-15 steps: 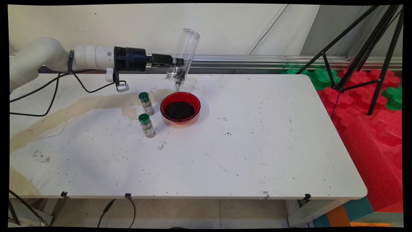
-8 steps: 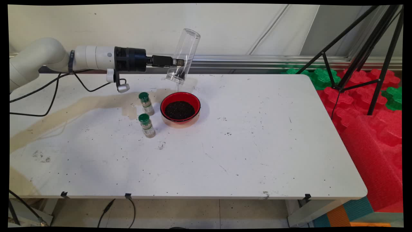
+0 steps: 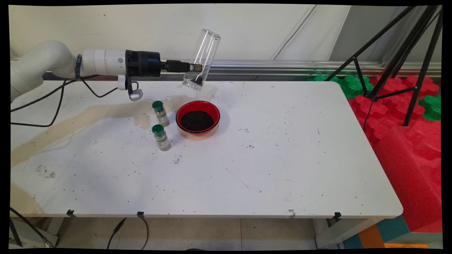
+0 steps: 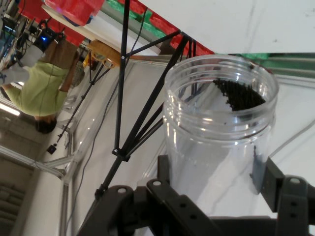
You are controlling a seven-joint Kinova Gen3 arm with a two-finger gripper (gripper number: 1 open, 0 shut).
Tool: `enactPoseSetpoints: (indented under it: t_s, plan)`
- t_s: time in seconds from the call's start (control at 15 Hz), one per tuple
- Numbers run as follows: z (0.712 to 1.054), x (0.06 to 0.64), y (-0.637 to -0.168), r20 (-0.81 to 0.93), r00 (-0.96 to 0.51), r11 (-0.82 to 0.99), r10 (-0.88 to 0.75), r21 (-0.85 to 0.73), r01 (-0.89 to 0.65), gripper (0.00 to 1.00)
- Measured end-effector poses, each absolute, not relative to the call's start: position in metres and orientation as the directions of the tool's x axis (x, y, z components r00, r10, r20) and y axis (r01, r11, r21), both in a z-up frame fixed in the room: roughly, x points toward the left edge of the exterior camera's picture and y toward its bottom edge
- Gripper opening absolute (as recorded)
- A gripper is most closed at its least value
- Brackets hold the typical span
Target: Pour the black seasoning powder in the red bowl
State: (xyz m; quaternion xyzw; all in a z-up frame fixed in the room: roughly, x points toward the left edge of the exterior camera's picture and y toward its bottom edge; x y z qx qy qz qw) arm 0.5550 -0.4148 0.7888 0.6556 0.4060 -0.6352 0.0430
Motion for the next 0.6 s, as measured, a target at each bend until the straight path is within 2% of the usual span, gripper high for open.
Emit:
enactPoseSetpoints:
  t_s: [0.6]
  plan:
    - [0.7917, 0.5555, -0.4153, -0.913, -0.082, -0.713, 0.4, -0.367, 0.597, 0.0]
